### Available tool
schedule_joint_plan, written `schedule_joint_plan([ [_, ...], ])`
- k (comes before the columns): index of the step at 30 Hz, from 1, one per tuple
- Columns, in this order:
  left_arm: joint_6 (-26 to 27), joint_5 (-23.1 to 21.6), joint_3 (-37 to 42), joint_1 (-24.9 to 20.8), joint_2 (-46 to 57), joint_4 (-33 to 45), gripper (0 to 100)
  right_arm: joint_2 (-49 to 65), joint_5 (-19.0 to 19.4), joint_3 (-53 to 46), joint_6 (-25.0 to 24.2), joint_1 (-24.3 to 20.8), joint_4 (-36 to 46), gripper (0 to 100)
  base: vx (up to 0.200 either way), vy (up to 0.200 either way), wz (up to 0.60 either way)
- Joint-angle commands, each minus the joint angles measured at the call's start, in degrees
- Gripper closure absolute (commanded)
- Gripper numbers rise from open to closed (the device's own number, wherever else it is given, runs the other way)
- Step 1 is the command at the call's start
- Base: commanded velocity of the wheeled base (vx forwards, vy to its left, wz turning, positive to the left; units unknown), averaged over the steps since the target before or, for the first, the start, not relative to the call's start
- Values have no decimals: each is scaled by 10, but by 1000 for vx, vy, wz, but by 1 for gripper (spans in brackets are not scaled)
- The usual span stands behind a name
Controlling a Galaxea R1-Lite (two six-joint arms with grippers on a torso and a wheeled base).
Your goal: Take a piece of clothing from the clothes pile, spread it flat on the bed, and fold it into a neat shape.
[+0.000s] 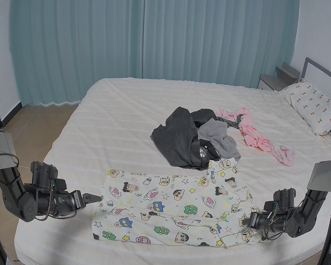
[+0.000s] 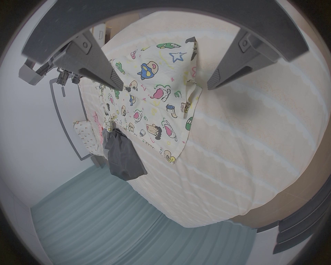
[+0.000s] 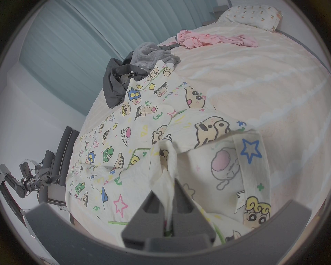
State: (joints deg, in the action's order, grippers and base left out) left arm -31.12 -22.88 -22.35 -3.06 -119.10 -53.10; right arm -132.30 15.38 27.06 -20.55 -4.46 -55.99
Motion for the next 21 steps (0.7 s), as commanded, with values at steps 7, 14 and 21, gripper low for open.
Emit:
schedule_joint_plan([
  [7,-1,6,2,2,1,-2,0,55,-4,0,-2,22,4,100,0,0,0],
  [14,-2,25,-1,2,2,-2,0,51,-5,4,-2,24,4,100,0,0,0],
  [21,-15,25,-4,-1,6,-2,0,43,-4,5,-2,22,2,0,0,0,0],
])
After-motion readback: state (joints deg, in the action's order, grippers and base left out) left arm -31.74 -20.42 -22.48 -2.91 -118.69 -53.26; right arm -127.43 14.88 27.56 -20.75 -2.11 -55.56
